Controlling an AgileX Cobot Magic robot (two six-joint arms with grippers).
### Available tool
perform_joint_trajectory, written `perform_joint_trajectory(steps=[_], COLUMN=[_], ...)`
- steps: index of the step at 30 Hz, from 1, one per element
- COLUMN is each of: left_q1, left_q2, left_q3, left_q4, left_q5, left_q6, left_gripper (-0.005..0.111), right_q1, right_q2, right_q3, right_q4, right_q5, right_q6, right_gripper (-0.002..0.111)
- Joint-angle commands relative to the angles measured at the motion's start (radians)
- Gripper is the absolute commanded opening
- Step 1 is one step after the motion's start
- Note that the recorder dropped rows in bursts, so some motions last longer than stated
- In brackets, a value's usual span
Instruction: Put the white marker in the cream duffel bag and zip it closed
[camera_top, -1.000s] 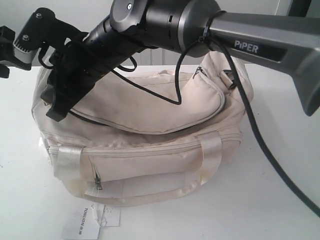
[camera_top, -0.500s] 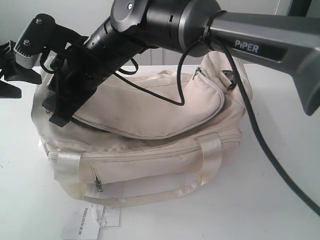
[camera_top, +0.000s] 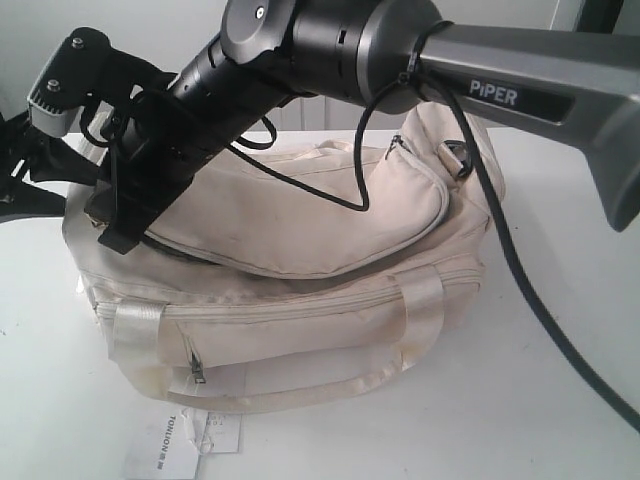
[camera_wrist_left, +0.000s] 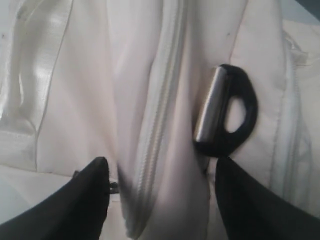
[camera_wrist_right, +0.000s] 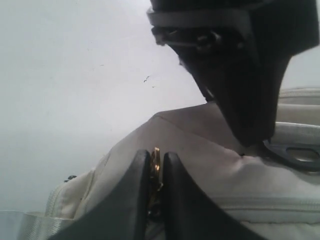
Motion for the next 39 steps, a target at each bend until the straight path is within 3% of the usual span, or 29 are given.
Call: perform_joint_trajectory(steps=[1,9,11,17,39], left_q1=[-0.003,-0.004,-0.010,-0.042,-0.047], left_q2=[0.000,0.052,0.061,0.066,0.066], left_q3=[0.007,0.007,0.007,0.007,0.007], left_q4=[-0.099,-0.097,-0.097,-0.109,-0.153], left_q5=[0.005,0.010,0.010,-0.003,-0.051], left_q6=[0.063,0.088,0.091,0.121,0.128], left_gripper=[0.064,0.060,0.049,0.000,0.000], right_q1=[0.003,0.003,0.003,0.005,0.005], right_q2=[-0.018,-0.018,-0.018,-0.018,-0.018], right_q3=[-0.002,-0.002,-0.002,-0.002,-0.002], right_q4=[0.005,0.005,0.005,0.005,0.012], right_q5=[0.015,0.015,0.015,0.019,0.152], right_q6=[-0.001,-0.001,-0.001,0.000,0.000], right_gripper=[0.000,0.000,0.000,0.000,0.000])
